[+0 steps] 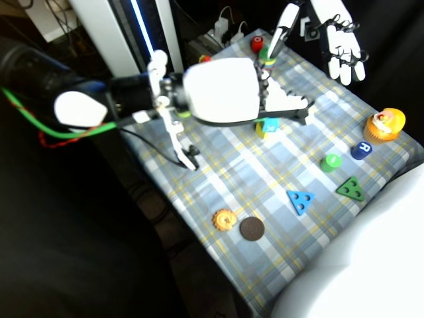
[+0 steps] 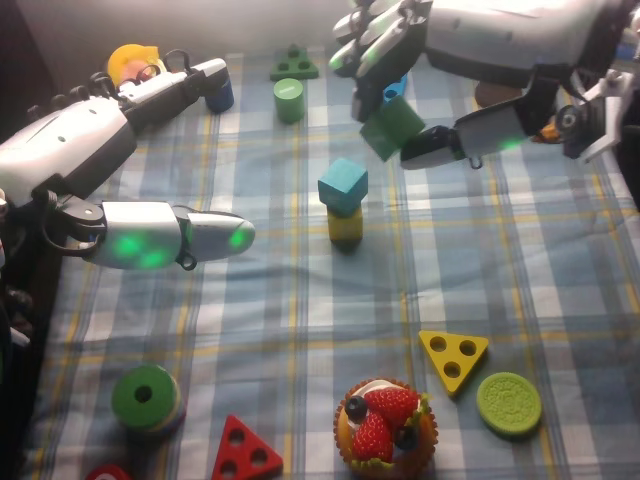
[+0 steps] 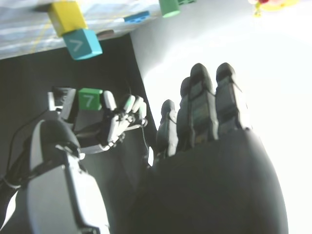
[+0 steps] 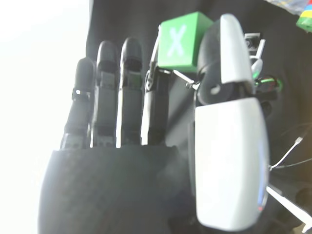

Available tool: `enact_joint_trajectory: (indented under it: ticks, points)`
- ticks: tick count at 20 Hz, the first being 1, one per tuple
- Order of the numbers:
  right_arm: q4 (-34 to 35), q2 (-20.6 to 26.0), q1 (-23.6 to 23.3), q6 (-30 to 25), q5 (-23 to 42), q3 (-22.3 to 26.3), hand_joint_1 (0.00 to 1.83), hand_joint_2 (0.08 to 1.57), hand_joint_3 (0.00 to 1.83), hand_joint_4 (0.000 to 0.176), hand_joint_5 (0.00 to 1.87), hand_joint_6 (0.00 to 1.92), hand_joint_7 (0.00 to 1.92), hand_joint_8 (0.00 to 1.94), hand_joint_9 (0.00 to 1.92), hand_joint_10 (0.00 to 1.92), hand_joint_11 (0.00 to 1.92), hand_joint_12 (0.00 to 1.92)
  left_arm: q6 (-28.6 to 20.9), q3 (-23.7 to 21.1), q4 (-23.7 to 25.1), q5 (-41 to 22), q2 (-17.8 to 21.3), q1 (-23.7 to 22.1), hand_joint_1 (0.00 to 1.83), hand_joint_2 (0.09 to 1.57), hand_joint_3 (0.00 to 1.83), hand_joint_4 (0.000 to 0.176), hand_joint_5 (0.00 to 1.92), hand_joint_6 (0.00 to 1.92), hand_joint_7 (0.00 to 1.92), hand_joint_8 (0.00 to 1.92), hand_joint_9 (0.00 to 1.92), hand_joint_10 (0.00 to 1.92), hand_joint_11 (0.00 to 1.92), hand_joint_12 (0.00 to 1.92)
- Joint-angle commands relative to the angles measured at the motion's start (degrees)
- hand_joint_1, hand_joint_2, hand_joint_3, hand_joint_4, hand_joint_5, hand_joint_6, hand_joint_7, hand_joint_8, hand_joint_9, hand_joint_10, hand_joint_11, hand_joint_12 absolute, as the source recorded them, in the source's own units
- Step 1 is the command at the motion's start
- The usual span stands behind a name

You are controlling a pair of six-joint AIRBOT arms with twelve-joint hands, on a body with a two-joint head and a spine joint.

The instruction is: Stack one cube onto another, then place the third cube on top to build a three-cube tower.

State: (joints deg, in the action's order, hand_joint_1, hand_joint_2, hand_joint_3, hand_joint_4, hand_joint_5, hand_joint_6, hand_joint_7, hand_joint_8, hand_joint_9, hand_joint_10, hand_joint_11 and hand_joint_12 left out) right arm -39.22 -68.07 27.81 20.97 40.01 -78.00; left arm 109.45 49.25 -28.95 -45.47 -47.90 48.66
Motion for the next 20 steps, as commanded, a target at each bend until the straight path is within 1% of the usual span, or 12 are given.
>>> enact_joint_trajectory:
  ticks: [1, 2, 6, 8, 9, 11, 12, 15, 16, 18, 19, 20]
  points:
    - [2.1, -0.2, -1.1, -0.3, 6.0, -0.2, 1.19, 1.02, 0.00, 0.000, 1.20, 0.60, 0.79, 0.00, 0.57, 0.01, 0.00, 1.03, -0.1, 0.5, 1.1, -6.0, -0.2, -1.1, 0.65, 0.82, 0.00, 0.176, 0.11, 0.00, 0.15, 0.00, 0.19, 0.00, 0.04, 0.02]
    - [2.0, -0.6, -1.1, -0.3, 6.0, -0.4, 1.20, 1.02, 0.00, 0.000, 1.21, 0.57, 0.81, 0.00, 0.61, 0.01, 0.00, 1.13, 0.0, 1.0, 1.1, -5.4, -0.6, -1.5, 0.67, 0.82, 0.00, 0.176, 0.10, 0.00, 0.14, 0.00, 0.21, 0.01, 0.03, 0.02]
    - [1.6, -2.2, -1.1, -0.3, 5.8, -1.5, 1.20, 1.01, 0.00, 0.000, 1.23, 0.55, 0.83, 0.00, 0.58, 0.00, 0.00, 1.05, 0.2, 1.9, 1.0, -4.6, -1.4, -2.2, 0.62, 0.82, 0.00, 0.176, 0.16, 0.02, 0.15, 0.00, 0.21, 0.00, 0.04, 0.03]
    - [1.3, -3.4, -1.1, -0.3, 5.4, -2.2, 1.19, 1.02, 0.00, 0.000, 1.20, 0.61, 0.80, 0.00, 0.58, 0.00, 0.00, 1.00, 0.2, 1.9, 0.9, -4.5, -1.4, -2.2, 0.85, 0.77, 0.00, 0.176, 0.16, 0.01, 0.16, 0.00, 0.22, 0.00, 0.05, 0.04]
    - [1.1, -3.9, -1.1, -0.3, 5.1, -2.6, 1.19, 1.03, 0.00, 0.000, 1.18, 0.64, 0.75, 0.00, 0.53, 0.00, 0.00, 0.91, 0.2, 2.0, 0.9, -4.4, -1.5, -2.2, 0.86, 0.75, 0.00, 0.176, 0.18, 0.00, 0.17, 0.00, 0.23, 0.00, 0.06, 0.05]
    - [0.9, -4.7, -1.1, -0.3, 4.6, -3.2, 1.19, 1.04, 0.00, 0.000, 1.15, 0.69, 0.74, 0.01, 0.52, 0.00, 0.00, 0.93, 0.2, 2.2, 0.8, -4.3, -1.6, -2.3, 0.78, 0.78, 0.01, 0.152, 0.21, 0.01, 0.17, 0.00, 0.22, 0.00, 0.06, 0.05]
    - [0.8, -4.9, -1.1, -0.3, 4.3, -3.4, 1.19, 1.04, 0.00, 0.000, 1.15, 0.69, 0.73, 0.00, 0.52, 0.00, 0.00, 0.95, 0.2, 2.3, 0.8, -4.2, -1.7, -2.3, 0.78, 0.78, 0.01, 0.162, 0.19, 0.00, 0.18, 0.01, 0.23, 0.00, 0.06, 0.06]
    - [0.5, -5.5, -1.1, -0.3, 3.9, -3.8, 1.19, 1.03, 0.00, 0.000, 1.16, 0.67, 0.74, 0.00, 0.53, 0.01, 0.00, 0.94, 0.2, 2.6, 0.5, -4.0, -1.9, -2.4, 0.82, 0.79, 0.01, 0.160, 0.21, 0.01, 0.18, 0.00, 0.21, 0.00, 0.07, 0.07]
    - [0.4, -5.6, -1.1, -0.3, 3.8, -3.9, 1.19, 1.03, 0.00, 0.000, 1.16, 0.67, 0.76, 0.01, 0.56, 0.02, 0.00, 0.97, 0.2, 2.6, 0.4, -3.9, -1.9, -2.4, 0.83, 0.80, 0.00, 0.117, 0.26, 0.00, 0.19, 0.00, 0.22, 0.00, 0.07, 0.08]
    - [0.1, -5.9, -1.1, -0.3, 3.5, -4.1, 1.19, 1.03, 0.00, 0.000, 1.16, 0.66, 0.80, 0.01, 0.58, 0.01, 0.00, 0.82, 0.2, 2.8, 0.2, -3.9, -1.9, -2.4, 0.82, 0.84, 0.01, 0.129, 0.22, 0.00, 0.17, 0.00, 0.21, 0.00, 0.07, 0.09]
    - [-0.2, -6.1, -1.1, -0.3, 3.3, -4.2, 1.19, 1.04, 0.00, 0.000, 1.15, 0.69, 0.82, 0.01, 0.60, 0.01, 0.00, 0.96, 0.2, 2.9, 0.1, -3.9, -1.9, -2.4, 0.83, 0.85, 0.02, 0.145, 0.21, 0.00, 0.17, 0.00, 0.21, 0.00, 0.08, 0.09]
    - [-0.3, -6.1, -1.1, -0.3, 3.1, -4.3, 1.19, 1.04, 0.00, 0.000, 1.14, 0.70, 0.83, 0.01, 0.62, 0.02, 0.00, 1.08, 0.2, 2.9, 0.1, -3.9, -1.9, -2.4, 0.84, 0.89, 0.00, 0.143, 0.22, 0.00, 0.17, 0.00, 0.23, 0.00, 0.06, 0.12]
